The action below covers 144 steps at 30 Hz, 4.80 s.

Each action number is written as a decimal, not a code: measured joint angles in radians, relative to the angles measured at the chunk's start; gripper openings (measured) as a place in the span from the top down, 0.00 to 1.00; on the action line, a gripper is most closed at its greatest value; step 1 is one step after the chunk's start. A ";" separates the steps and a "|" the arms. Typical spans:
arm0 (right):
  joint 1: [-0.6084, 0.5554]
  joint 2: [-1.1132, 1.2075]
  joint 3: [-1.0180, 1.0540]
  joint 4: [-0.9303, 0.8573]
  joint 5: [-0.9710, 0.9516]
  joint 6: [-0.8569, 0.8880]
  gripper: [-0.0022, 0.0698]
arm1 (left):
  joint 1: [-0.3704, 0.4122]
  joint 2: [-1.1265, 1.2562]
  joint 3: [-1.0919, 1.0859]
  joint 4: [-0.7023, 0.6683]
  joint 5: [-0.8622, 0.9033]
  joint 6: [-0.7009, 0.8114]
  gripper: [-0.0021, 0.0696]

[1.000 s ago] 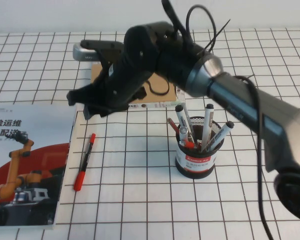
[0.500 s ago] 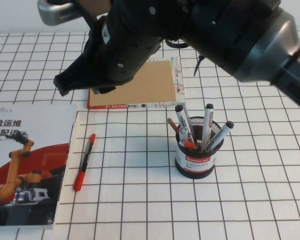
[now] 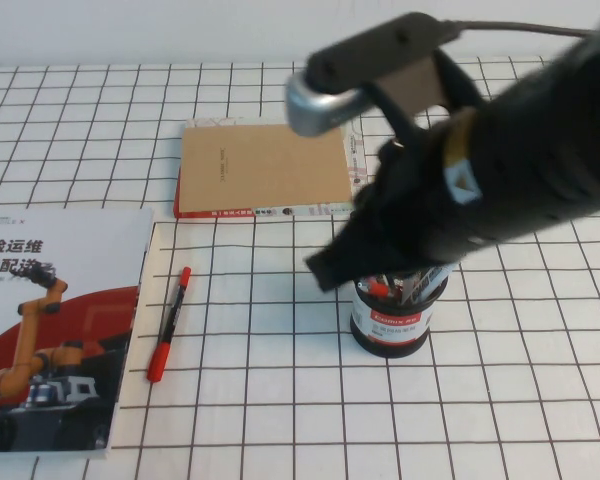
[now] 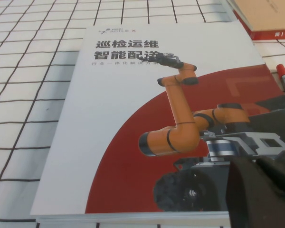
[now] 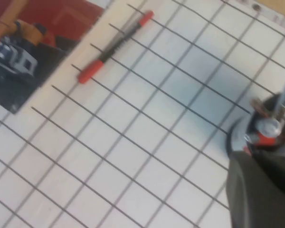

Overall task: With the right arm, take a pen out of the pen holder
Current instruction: 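Take a marker out of the pen holder and lay it on the table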

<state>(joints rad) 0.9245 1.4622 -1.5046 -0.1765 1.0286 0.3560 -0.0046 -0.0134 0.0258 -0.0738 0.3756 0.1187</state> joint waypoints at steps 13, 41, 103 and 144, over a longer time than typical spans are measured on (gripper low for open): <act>0.000 -0.526 0.462 -0.106 0.031 0.132 0.99 | 0.000 0.000 0.000 0.000 0.000 0.000 0.98; -0.754 -0.947 1.324 -0.237 -0.909 0.140 0.99 | 0.000 0.000 0.000 0.000 0.000 0.000 0.98; -0.837 -1.471 1.528 0.276 -0.684 -0.481 0.99 | 0.000 0.000 0.000 0.000 0.000 0.000 0.98; -0.837 -1.472 1.528 0.276 -0.684 -0.484 0.99 | 0.000 0.000 0.000 0.000 0.000 0.000 0.98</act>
<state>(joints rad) 0.0873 -0.0102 0.0238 0.0997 0.3447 -0.1280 -0.0046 -0.0134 0.0258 -0.0738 0.3756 0.1187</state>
